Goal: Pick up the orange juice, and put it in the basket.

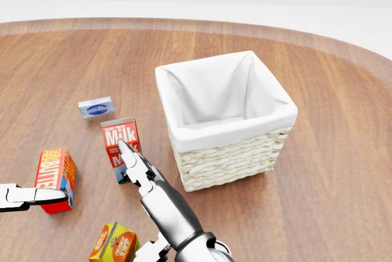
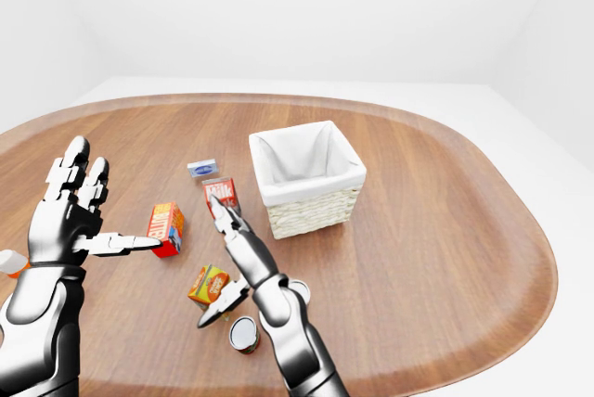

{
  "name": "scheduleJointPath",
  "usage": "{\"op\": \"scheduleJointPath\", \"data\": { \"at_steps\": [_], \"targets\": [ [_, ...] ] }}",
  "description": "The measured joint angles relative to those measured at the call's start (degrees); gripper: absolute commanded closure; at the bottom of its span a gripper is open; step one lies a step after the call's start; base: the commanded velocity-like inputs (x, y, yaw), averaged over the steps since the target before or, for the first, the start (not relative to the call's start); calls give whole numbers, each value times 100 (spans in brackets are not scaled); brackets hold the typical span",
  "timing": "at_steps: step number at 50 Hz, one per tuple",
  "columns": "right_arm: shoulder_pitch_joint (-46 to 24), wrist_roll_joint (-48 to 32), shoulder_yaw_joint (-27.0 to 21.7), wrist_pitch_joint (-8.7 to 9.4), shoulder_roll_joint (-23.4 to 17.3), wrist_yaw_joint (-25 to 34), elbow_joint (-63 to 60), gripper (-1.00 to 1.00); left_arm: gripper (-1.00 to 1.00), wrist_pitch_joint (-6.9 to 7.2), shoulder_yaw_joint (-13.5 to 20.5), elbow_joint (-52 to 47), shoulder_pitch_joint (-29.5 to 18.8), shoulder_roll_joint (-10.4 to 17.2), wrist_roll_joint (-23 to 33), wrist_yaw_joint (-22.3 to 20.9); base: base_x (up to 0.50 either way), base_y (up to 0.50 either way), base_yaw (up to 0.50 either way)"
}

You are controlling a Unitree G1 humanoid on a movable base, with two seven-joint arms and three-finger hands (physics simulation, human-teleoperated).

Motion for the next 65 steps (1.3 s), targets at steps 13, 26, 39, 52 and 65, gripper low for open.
{"op": "scheduleJointPath", "data": {
  "at_steps": [13, 26, 39, 52, 65],
  "targets": [
    [-159, -12, -133, -300, 138, -6, 600, -100, -100, 0, 0, 0, 0, 0, -1, 0, 0, 0, 0],
    [-242, -6, -253, -610, 222, -51, 1154, -100, -100, 0, 0, 0, 0, 0, 0, 0, 0, 0, 0],
    [-309, -2, -326, -656, 296, -93, 1570, -100, -100, 0, 0, 0, 0, 0, 0, 0, 0, 0, 0],
    [-462, 4, -442, -656, 373, -137, 2012, -100, -100, 0, 0, 0, 0, 0, 0, 0, 0, 0, 0],
    [-677, -14, -622, -656, 435, -215, 2433, -100, -100, 0, 0, 0, 0, 0, 0, 0, 0, 0, 0]
  ]
}}
